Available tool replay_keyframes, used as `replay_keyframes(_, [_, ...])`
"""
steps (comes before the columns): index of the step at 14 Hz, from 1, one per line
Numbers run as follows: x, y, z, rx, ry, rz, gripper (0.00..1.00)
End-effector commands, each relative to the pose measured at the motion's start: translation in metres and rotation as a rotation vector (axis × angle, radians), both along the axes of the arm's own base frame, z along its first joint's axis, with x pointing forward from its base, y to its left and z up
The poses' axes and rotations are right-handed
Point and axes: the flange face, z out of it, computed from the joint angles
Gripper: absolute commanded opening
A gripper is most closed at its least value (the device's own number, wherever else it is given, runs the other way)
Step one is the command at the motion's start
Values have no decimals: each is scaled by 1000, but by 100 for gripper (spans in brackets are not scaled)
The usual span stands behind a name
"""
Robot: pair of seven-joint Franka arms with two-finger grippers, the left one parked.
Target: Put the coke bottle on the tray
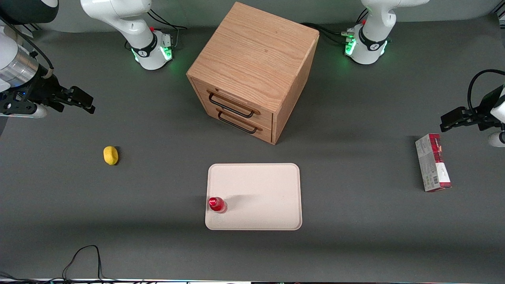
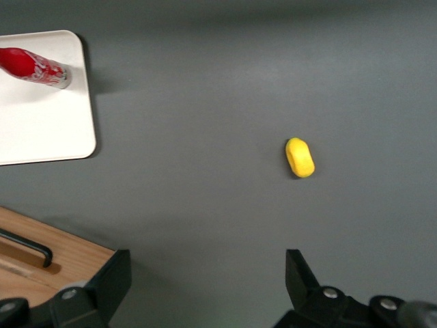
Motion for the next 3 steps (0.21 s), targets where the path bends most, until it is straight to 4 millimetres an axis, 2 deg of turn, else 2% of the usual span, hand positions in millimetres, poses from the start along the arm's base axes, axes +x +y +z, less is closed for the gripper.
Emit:
replay_keyframes(1, [-6,0,5,38,7,17,100])
replay_keyframes(3, [-7,-2,9,41,12,11,100])
